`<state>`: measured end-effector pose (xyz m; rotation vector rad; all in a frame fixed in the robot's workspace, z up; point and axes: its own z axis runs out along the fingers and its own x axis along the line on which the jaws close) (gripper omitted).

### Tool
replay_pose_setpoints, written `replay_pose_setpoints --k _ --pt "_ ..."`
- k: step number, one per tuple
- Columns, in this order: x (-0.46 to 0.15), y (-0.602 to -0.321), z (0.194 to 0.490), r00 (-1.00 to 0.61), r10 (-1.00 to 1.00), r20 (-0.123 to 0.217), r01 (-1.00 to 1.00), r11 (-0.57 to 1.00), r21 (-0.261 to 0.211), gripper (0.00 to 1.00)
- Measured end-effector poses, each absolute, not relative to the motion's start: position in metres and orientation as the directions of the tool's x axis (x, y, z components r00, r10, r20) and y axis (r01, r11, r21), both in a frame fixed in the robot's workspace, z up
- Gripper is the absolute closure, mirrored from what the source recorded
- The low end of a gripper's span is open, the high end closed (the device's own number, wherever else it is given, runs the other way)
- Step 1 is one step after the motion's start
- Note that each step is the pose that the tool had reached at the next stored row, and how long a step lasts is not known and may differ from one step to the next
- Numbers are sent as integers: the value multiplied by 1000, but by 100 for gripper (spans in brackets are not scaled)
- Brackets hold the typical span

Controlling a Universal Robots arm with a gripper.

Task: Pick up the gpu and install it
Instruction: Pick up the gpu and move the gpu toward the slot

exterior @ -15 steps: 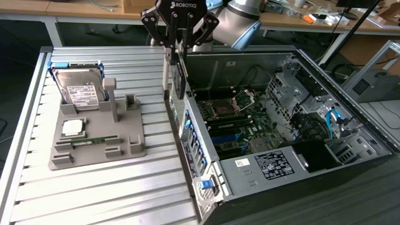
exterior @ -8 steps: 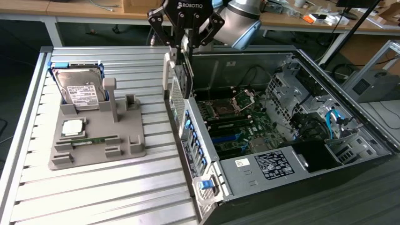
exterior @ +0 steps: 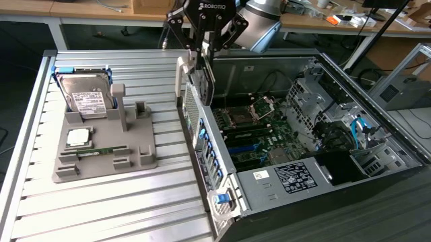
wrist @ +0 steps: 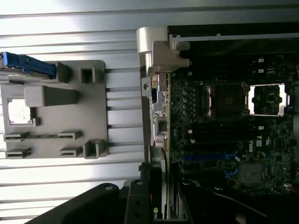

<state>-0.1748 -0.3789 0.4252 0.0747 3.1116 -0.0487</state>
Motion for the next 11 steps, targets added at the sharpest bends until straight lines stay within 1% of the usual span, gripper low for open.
replay_pose_setpoints --k 11 --pt "-160 -379 425 -998 48 -30 48 998 -31 73"
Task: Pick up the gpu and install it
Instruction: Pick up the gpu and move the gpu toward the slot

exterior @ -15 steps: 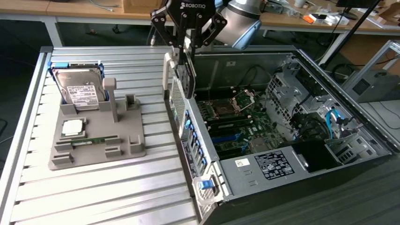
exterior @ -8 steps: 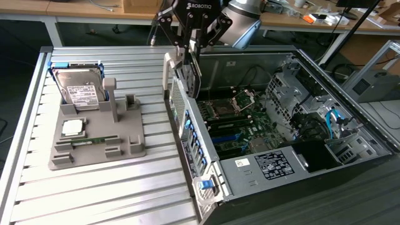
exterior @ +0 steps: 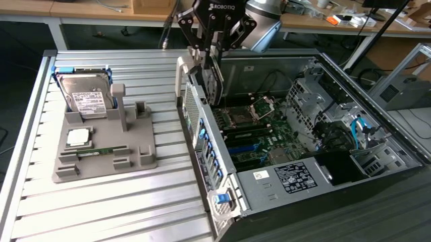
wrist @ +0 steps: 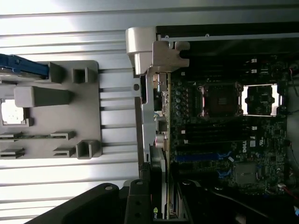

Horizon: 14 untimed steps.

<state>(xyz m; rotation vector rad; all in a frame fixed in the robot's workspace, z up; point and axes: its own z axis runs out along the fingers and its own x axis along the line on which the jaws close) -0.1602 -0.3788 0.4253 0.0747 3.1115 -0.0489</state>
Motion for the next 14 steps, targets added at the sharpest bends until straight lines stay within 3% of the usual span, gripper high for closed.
replay_pose_setpoints --k 14 --pt "-139 -379 425 -998 48 -30 48 998 -31 73"
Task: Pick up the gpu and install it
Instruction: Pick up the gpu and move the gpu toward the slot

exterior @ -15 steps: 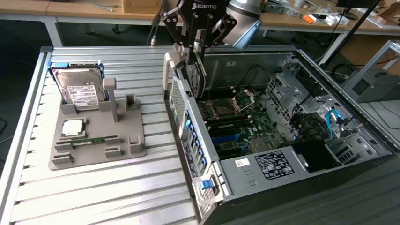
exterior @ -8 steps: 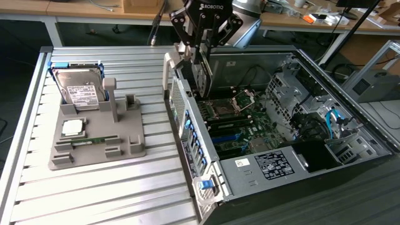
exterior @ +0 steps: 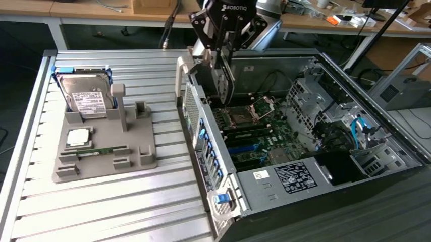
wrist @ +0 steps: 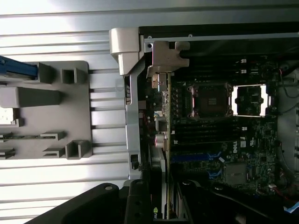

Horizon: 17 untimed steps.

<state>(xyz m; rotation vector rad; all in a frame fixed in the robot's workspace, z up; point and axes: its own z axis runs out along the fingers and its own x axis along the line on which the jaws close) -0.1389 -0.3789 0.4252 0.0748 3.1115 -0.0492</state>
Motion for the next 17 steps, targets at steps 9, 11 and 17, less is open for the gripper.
replay_pose_setpoints --k 9,11,17 --pt "-128 -379 425 -998 48 -30 48 998 -31 73" --pt "-126 -379 425 -998 48 -30 48 998 -31 73" --pt "-121 -379 425 -998 48 -30 48 998 -31 73"
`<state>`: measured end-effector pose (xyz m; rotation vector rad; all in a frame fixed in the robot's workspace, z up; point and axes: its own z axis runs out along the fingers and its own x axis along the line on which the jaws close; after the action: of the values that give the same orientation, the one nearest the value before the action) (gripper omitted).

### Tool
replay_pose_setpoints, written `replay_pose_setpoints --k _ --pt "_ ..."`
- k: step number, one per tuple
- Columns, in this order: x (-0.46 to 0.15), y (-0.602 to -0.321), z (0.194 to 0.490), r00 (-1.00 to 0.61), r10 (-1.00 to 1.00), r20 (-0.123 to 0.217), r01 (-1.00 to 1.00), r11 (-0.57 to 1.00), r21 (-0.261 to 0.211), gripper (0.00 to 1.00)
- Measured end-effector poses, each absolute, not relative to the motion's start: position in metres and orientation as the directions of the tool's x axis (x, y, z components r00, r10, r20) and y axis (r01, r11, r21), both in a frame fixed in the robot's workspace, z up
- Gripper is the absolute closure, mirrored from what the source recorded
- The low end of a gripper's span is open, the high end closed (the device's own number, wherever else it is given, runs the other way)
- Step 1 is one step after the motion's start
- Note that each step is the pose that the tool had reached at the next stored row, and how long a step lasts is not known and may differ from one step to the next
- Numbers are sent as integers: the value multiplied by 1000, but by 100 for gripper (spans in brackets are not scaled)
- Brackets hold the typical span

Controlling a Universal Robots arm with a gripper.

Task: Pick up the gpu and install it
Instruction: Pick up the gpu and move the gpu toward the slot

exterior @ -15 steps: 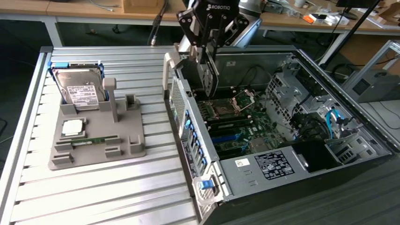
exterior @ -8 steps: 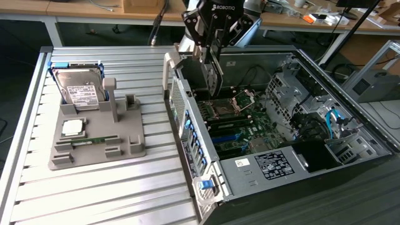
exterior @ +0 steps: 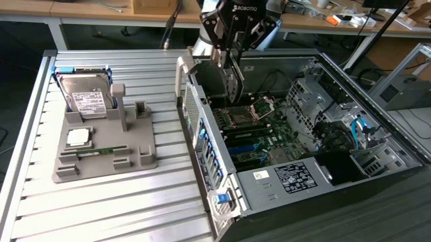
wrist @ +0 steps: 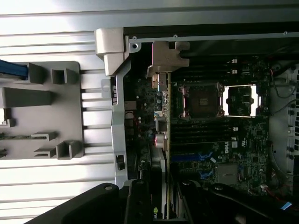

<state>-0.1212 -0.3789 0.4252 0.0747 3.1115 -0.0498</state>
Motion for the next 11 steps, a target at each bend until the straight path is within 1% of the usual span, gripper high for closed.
replay_pose_setpoints --k 11 --pt "-111 -379 425 -998 48 -30 48 998 -32 73"
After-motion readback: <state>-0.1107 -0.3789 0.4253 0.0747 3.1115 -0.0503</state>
